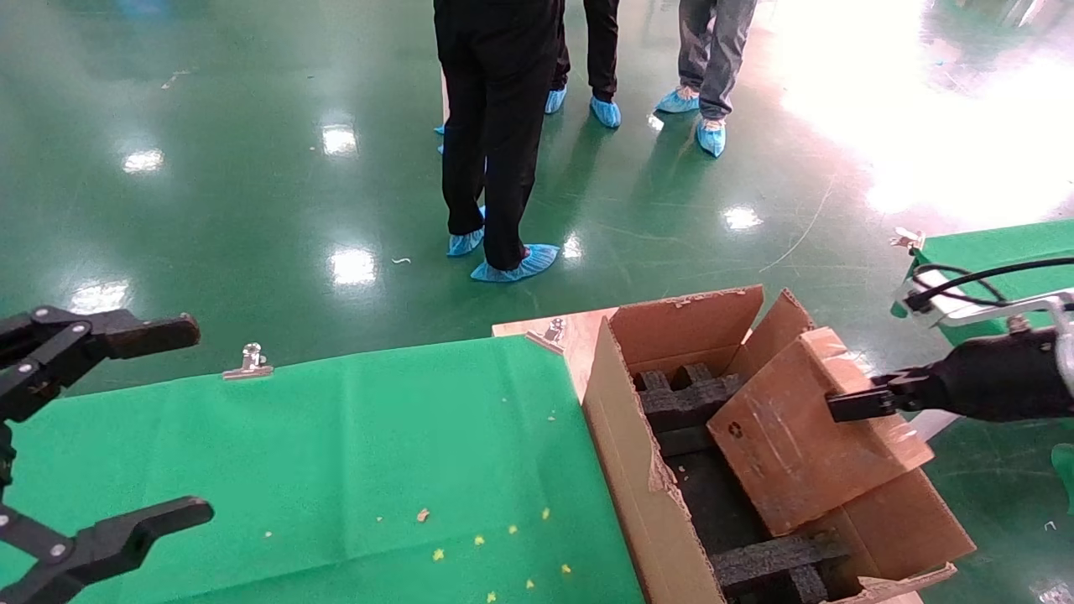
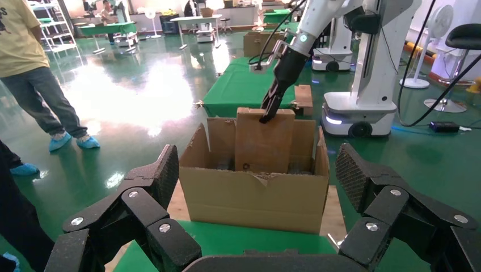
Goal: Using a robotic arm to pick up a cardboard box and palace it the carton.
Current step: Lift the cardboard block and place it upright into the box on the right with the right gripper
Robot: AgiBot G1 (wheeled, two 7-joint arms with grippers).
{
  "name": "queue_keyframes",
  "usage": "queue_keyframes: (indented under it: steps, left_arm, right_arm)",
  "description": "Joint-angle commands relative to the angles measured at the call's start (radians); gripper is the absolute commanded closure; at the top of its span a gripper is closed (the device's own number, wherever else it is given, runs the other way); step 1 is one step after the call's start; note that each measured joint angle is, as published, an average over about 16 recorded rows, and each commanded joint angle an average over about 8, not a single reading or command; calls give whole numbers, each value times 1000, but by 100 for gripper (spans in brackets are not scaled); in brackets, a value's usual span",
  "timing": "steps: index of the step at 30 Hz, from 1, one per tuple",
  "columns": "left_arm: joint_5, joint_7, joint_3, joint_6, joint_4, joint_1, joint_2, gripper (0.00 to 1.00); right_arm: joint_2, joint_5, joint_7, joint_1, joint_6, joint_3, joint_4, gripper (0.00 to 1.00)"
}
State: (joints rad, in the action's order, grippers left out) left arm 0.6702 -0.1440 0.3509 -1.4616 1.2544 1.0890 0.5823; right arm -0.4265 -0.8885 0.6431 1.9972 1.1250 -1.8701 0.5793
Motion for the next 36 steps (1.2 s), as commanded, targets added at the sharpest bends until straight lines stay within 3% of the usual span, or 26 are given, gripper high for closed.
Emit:
queue_keyframes:
  steps: [1, 11, 36]
  left_arm:
    - [0, 0, 0, 0, 0, 0, 0, 0]
    - [0, 0, 0, 0, 0, 0, 0, 0]
    - [0, 0, 0, 0, 0, 0, 0, 0]
  right_arm:
    - [-13, -3, 25, -7, -9, -5, -5, 100]
    - [-80, -125, 243, 18, -105, -69, 33, 100]
    - [-141, -299, 511, -12, -269, -166, 191, 100]
